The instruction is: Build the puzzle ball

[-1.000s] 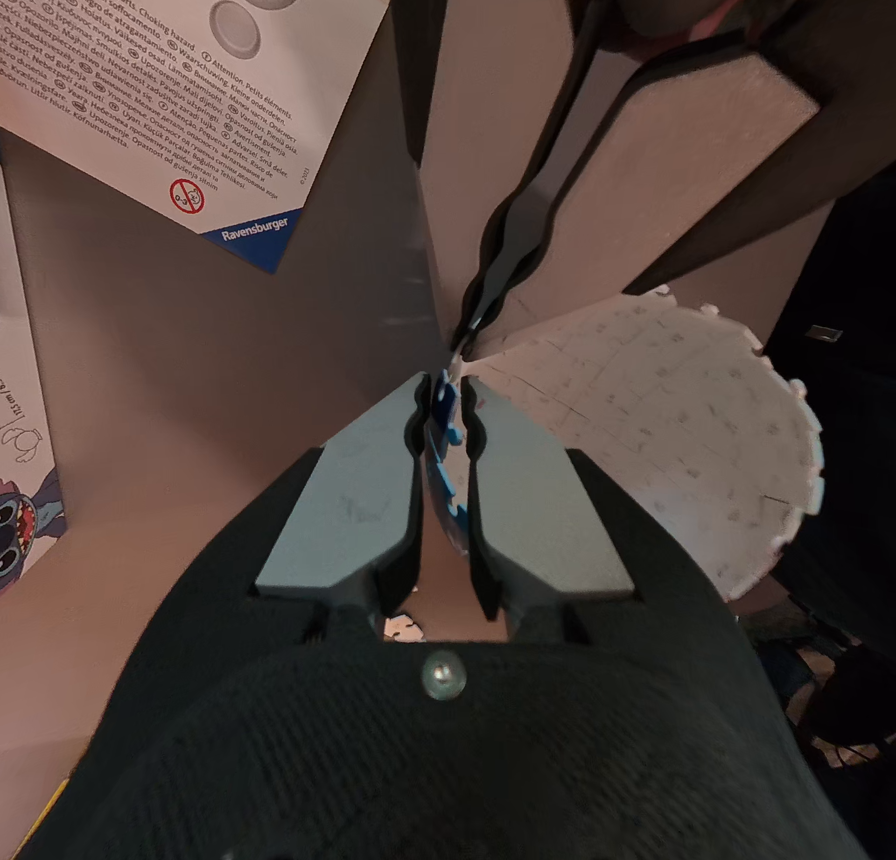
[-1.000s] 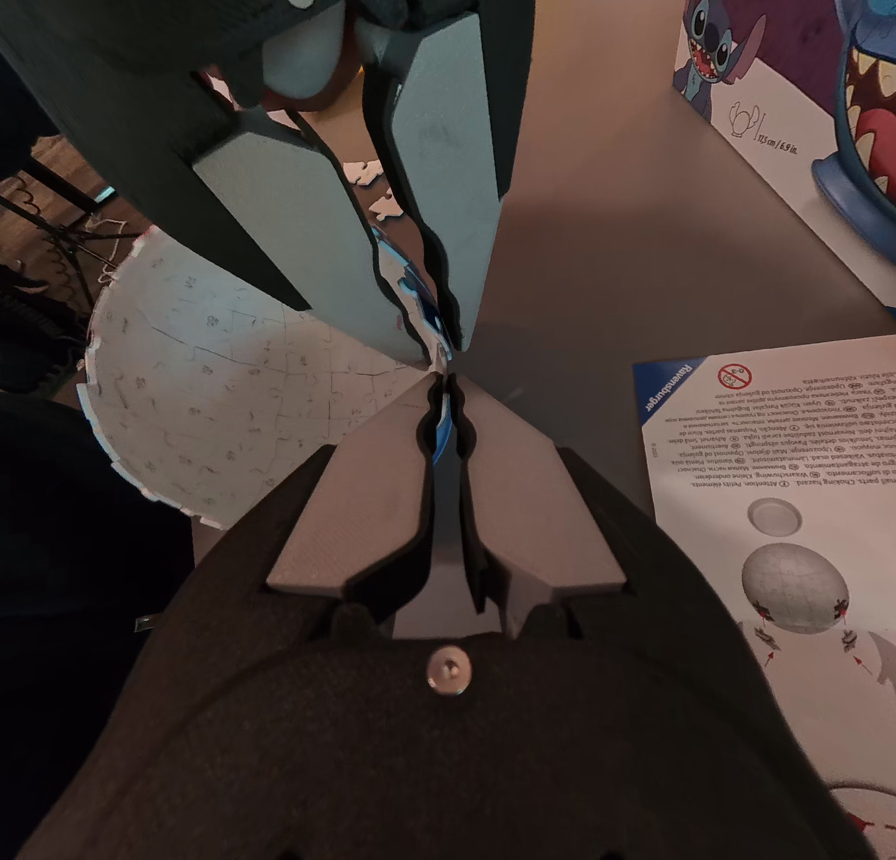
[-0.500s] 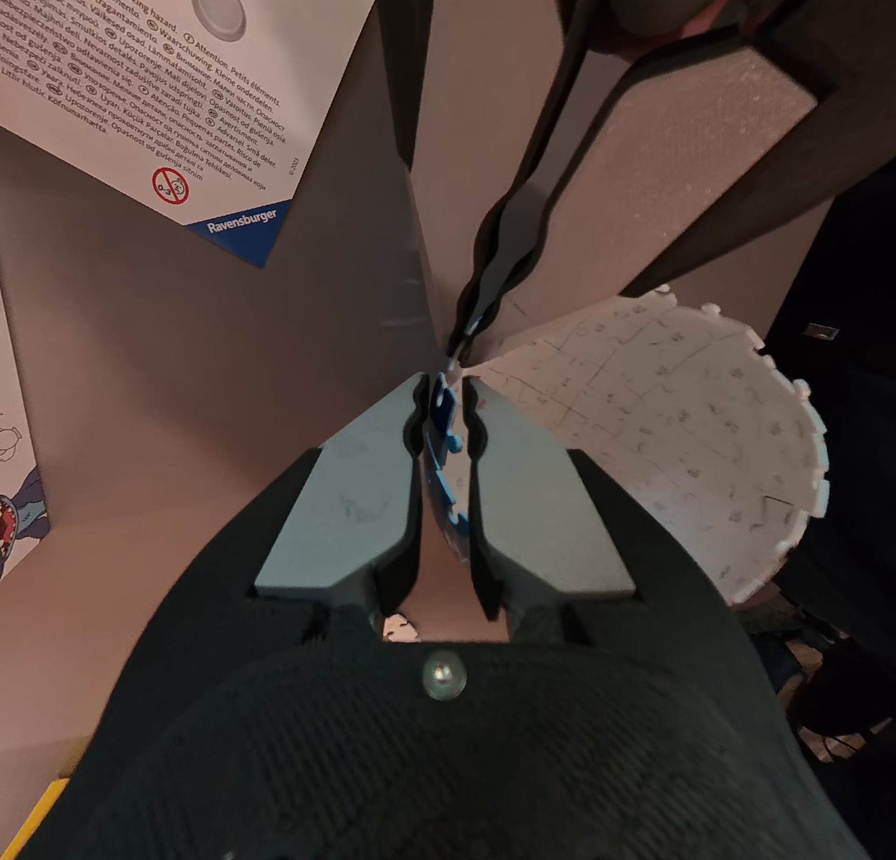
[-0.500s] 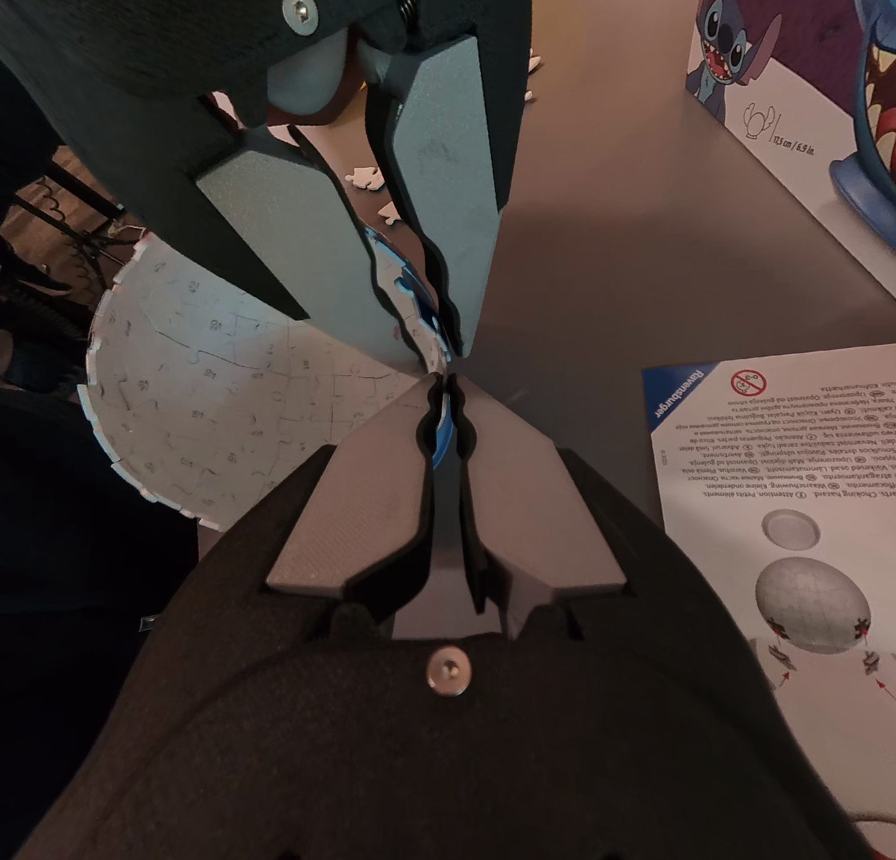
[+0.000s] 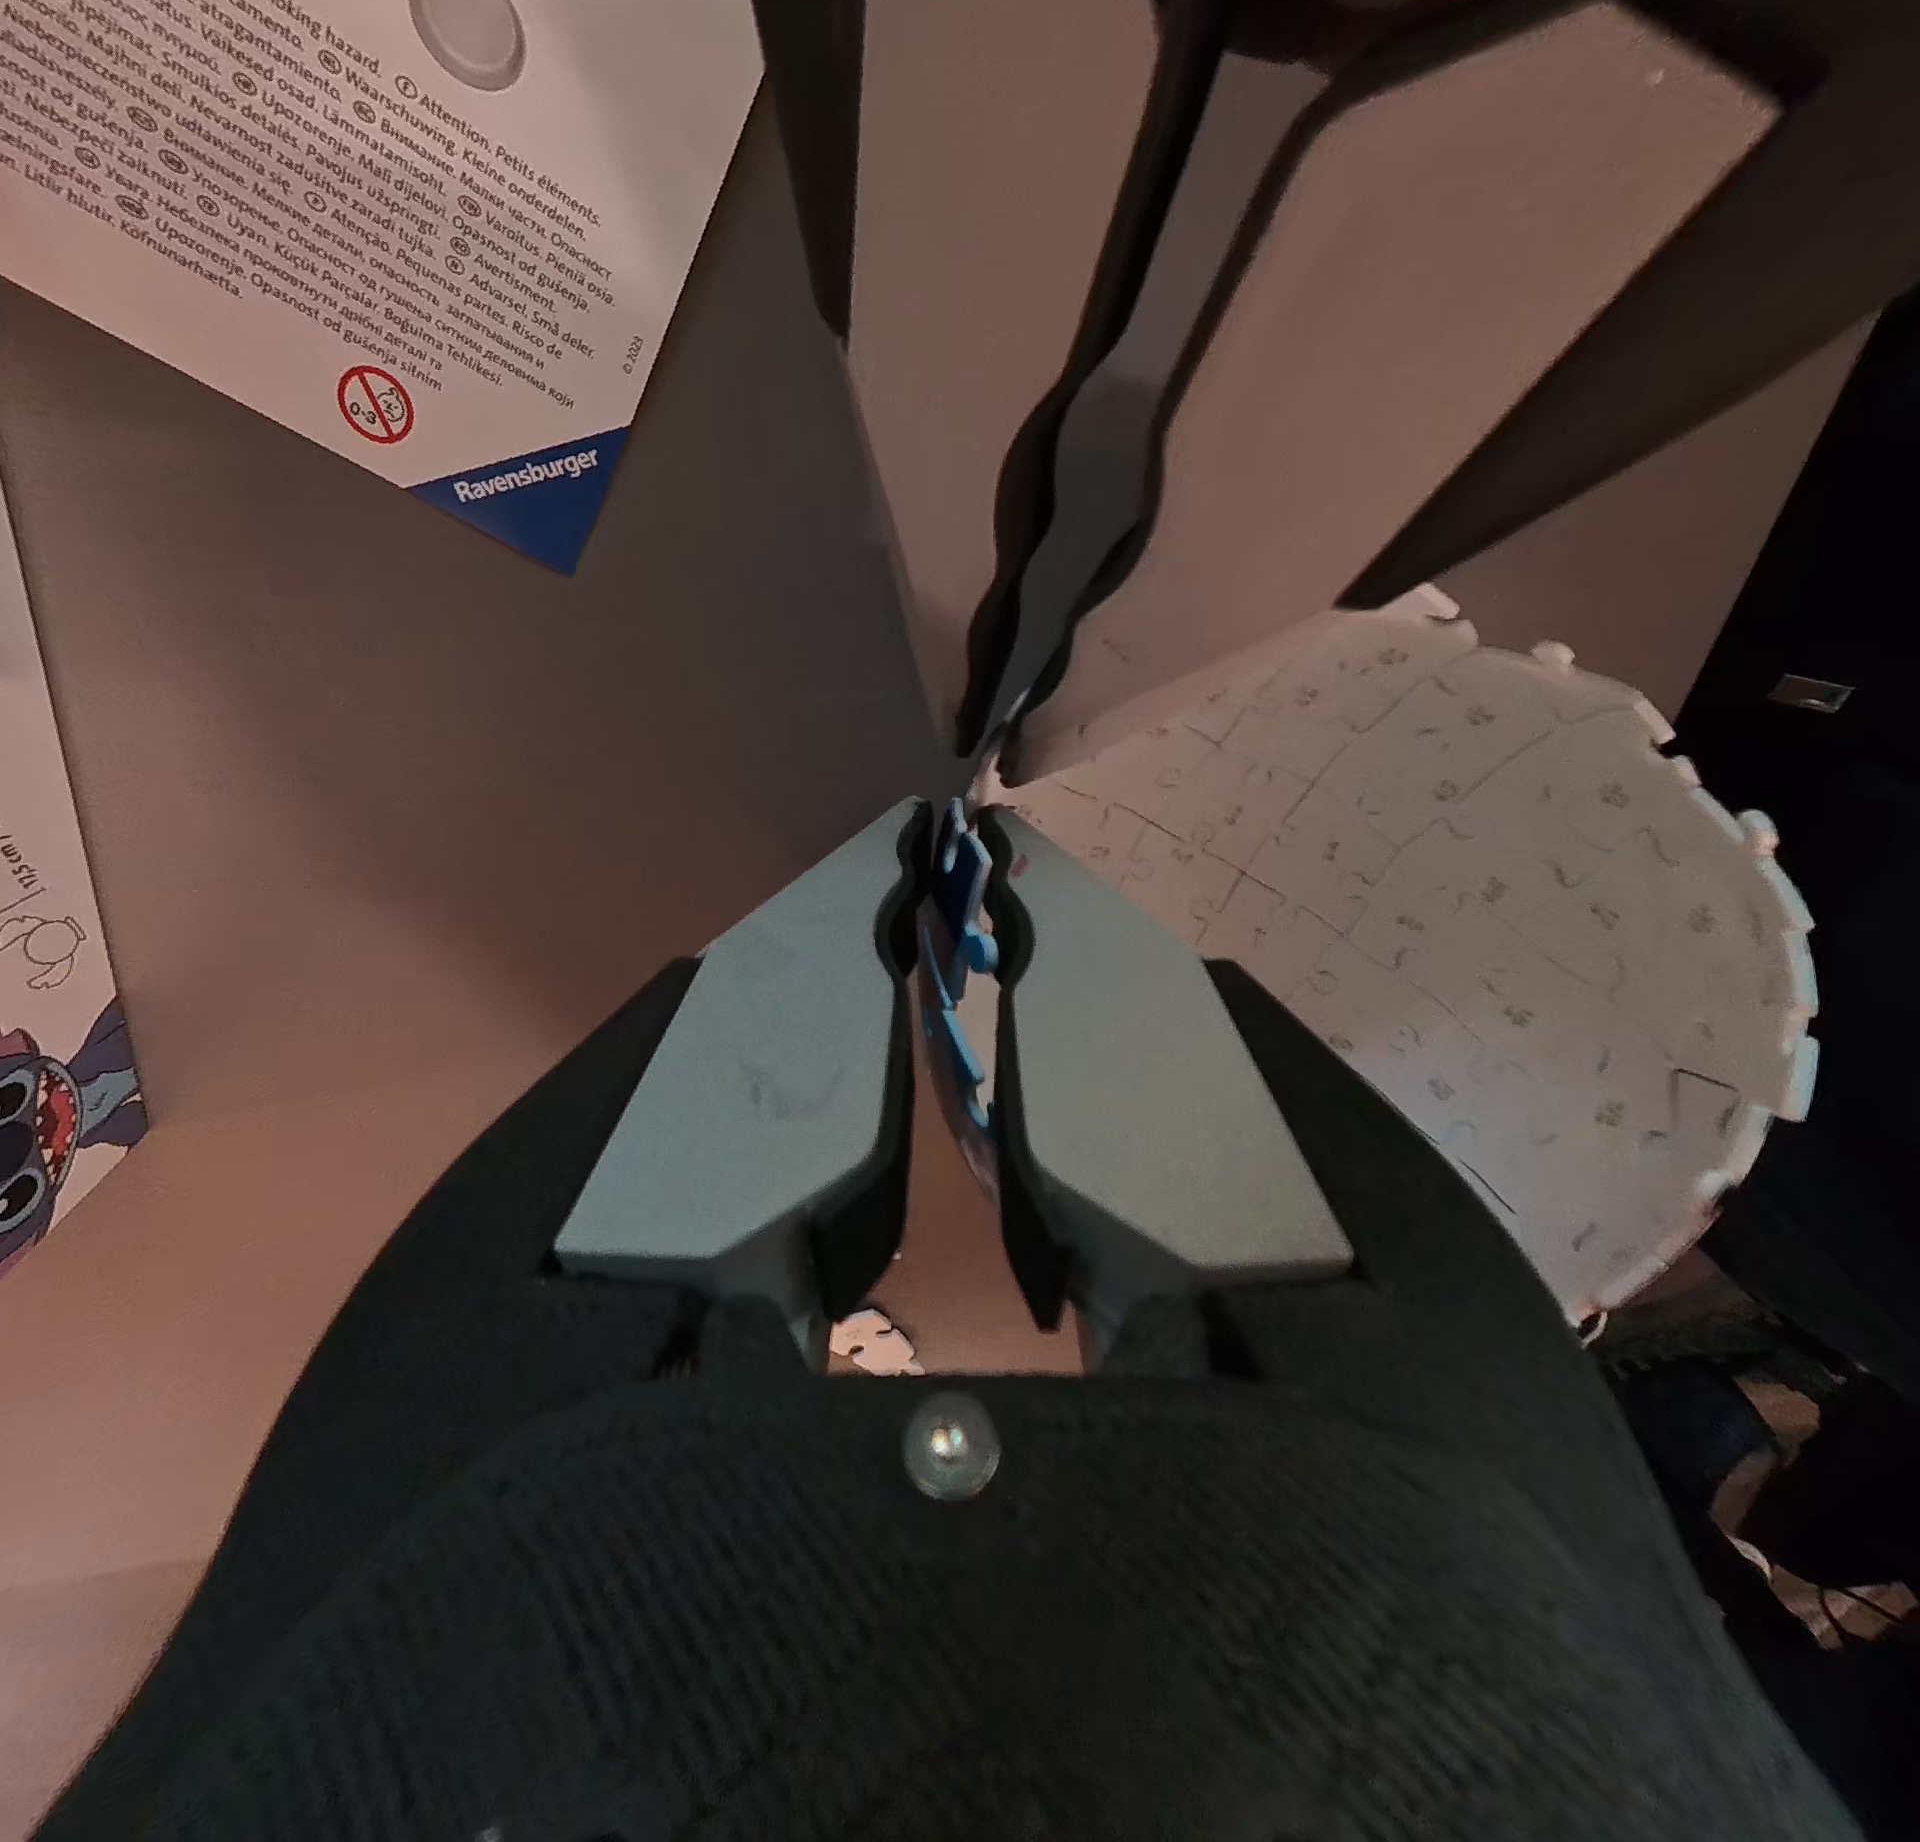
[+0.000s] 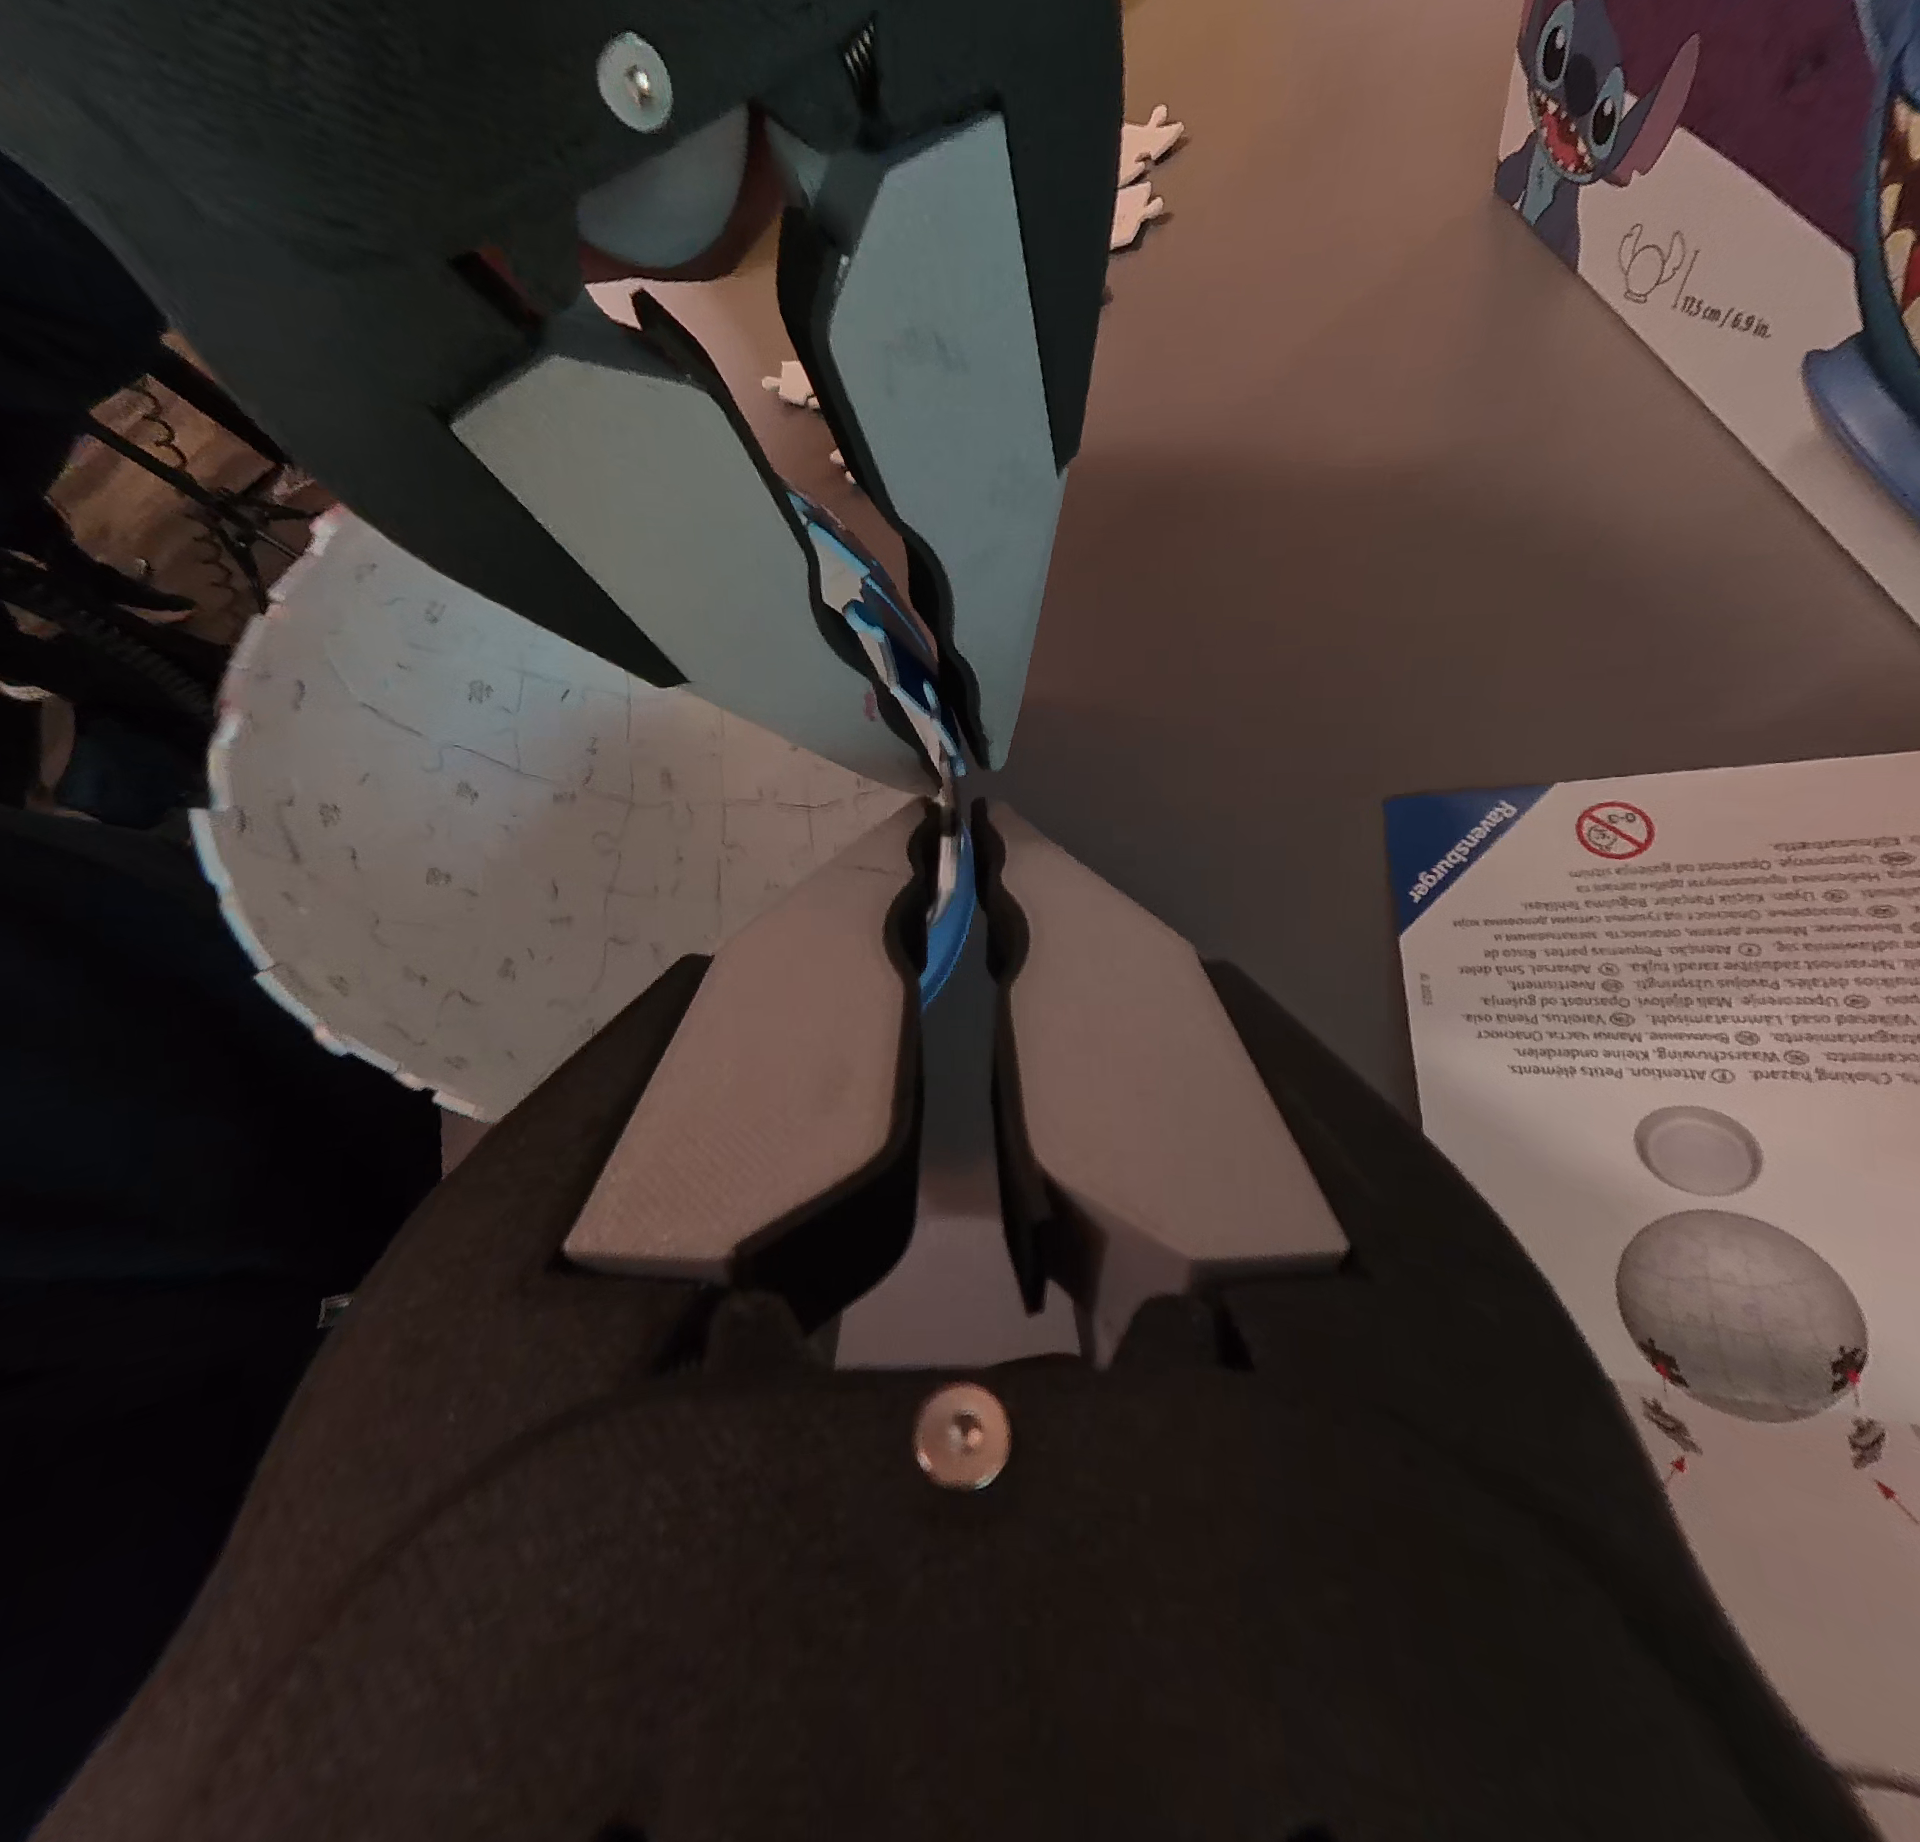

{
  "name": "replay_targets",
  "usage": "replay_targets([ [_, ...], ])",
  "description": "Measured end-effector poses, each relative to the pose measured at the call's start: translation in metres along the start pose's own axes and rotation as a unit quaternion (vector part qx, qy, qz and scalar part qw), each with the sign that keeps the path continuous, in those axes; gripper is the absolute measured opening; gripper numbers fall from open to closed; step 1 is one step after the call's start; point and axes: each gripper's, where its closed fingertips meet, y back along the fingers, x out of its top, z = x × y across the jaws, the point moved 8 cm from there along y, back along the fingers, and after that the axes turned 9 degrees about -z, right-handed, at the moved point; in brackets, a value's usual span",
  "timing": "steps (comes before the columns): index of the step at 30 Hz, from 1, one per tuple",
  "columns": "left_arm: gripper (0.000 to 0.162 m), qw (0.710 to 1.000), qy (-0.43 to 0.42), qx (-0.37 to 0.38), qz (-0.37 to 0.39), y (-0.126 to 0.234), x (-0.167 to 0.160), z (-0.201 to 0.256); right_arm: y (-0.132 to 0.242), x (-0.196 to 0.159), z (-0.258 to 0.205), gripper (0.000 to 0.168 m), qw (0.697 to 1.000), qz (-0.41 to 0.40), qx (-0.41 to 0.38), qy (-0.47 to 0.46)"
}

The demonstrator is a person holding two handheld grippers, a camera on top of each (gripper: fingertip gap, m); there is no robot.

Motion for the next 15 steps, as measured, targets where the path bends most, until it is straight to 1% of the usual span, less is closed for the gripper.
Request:
replay_targets([
  [2, 0.007, 1.000, 0.000, -0.004, -0.001, 0.000, -0.001, 0.000, -0.002, -0.001, 0.001, 0.000, 1.000, -0.001, 0.002, -0.001],
  [5, 0.014, 1.000, -0.001, -0.014, 0.001, 0.002, -0.001, 0.002, -0.002, -0.001, 0.000, 0.000, 1.000, -0.001, -0.003, 0.000],
  [11, 0.016, 1.000, -0.004, -0.003, 0.008, 0.011, -0.001, 0.002, -0.002, -0.001, 0.000, 0.000, 1.000, 0.002, -0.004, -0.003],
  [15, 0.016, 1.000, -0.004, 0.007, -0.001, 0.007, 0.001, 0.000, -0.002, -0.001, 0.000, 0.000, 1.000, 0.004, -0.004, -0.006],
])
